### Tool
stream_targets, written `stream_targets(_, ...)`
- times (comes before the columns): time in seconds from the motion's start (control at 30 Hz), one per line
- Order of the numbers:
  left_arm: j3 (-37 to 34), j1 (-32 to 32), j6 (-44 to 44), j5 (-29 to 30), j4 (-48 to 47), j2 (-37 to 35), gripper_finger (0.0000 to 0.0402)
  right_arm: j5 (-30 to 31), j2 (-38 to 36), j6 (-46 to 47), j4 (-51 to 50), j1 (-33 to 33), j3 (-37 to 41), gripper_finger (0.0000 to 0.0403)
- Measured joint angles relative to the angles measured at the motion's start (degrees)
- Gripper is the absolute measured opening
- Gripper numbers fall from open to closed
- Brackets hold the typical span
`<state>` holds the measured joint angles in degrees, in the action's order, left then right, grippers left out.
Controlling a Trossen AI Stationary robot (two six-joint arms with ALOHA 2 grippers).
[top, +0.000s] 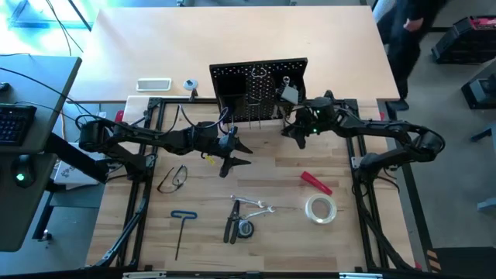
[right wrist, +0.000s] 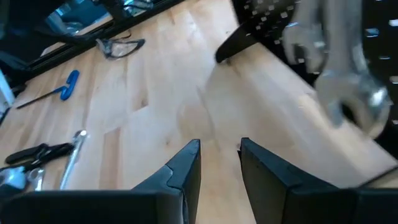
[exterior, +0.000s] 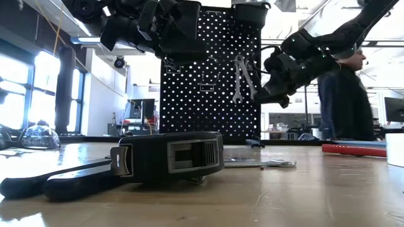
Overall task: Hang tools onto peg board
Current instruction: Hang the gray tape measure on the pegboard
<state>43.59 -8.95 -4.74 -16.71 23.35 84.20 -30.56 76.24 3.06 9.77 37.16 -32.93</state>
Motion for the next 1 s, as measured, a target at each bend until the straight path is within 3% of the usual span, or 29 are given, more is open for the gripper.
stream_targets(1.0, 0.00, 0.00, 0.01, -0.07, 0.00, 0.00, 0.0180, 0.59, -0.04, 8.46, -9.05, -15.15, 0.00, 0.0106)
